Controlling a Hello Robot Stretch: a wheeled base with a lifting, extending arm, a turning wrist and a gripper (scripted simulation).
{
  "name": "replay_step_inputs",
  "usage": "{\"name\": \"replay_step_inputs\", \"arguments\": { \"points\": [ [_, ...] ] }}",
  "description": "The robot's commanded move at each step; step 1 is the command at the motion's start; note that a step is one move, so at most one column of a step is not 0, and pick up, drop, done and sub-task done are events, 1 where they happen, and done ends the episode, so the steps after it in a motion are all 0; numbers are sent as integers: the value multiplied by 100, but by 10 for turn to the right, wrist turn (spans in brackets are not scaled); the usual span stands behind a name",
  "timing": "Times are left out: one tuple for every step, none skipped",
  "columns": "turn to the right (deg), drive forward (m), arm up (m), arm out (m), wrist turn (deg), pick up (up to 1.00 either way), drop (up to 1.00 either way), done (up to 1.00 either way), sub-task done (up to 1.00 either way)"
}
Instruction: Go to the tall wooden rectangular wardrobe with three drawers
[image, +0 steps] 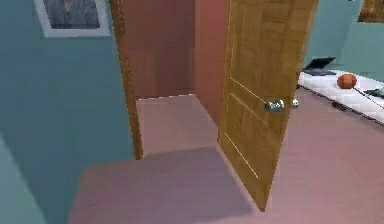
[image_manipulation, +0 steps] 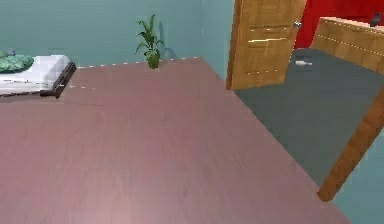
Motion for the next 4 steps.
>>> {"name": "replay_step_inputs", "arguments": {
  "points": [
    [0, 100, 0, 0, 0, 0, 0, 0, 0],
    [0, 80, 0, 0, 0, 0, 0, 0, 0],
    [-450, 0, 0, 0, 0, 0, 0, 0, 0],
    [-60, 0, 0, 0, 0, 0, 0, 0, 0]
  ]
}}
